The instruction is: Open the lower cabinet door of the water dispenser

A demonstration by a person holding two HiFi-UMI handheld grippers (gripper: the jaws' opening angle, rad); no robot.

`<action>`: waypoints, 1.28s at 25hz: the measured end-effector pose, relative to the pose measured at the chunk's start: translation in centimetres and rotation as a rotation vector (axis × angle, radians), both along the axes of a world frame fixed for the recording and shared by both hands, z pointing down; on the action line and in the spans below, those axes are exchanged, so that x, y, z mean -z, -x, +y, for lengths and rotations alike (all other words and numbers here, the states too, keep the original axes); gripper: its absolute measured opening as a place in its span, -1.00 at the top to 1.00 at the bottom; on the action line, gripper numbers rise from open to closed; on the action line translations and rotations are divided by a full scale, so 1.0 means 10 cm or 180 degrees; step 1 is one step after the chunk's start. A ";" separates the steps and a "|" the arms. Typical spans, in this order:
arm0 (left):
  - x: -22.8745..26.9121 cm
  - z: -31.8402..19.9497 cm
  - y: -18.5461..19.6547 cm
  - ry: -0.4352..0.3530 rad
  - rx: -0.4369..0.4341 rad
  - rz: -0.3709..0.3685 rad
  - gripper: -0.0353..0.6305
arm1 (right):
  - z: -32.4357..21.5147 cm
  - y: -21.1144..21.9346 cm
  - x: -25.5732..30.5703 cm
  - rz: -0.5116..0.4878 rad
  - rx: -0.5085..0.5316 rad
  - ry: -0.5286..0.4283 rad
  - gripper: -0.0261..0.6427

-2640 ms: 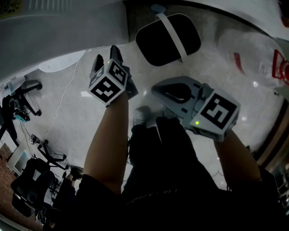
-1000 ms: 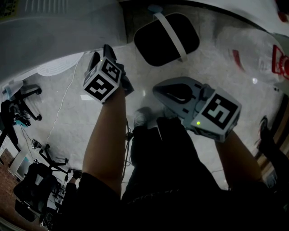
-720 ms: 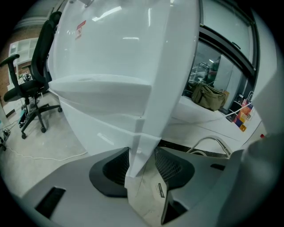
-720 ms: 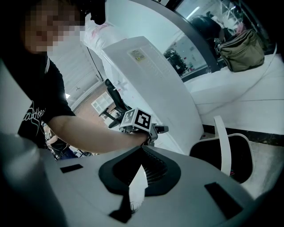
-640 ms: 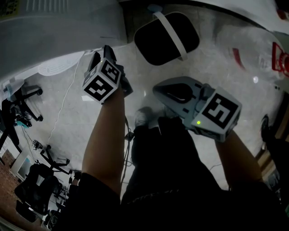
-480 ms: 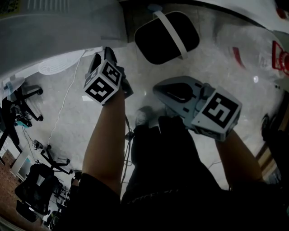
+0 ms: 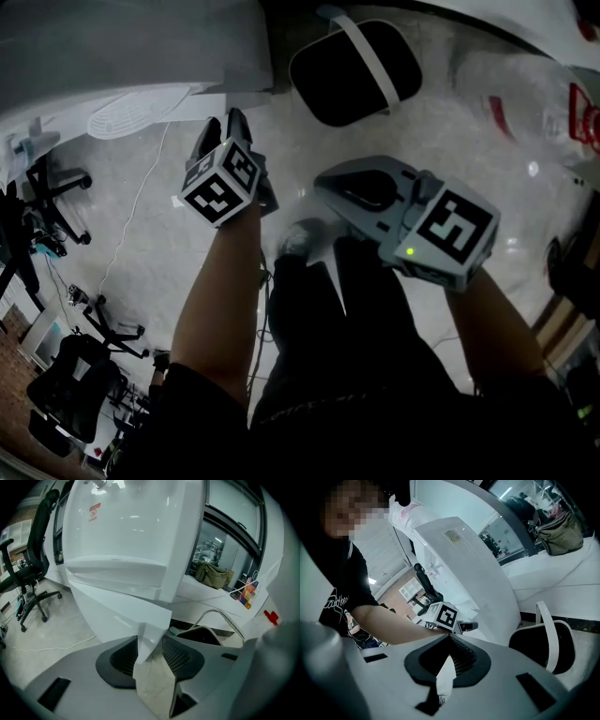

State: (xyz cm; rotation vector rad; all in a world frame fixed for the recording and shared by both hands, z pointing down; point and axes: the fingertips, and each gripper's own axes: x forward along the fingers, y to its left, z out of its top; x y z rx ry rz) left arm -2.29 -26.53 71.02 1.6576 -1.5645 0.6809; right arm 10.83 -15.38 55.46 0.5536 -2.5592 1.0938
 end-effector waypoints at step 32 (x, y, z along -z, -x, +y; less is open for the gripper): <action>-0.03 0.90 0.56 0.0104 -0.0579 -0.0411 0.62 | 0.61 0.44 0.05 0.0024 0.0458 -0.0057 0.89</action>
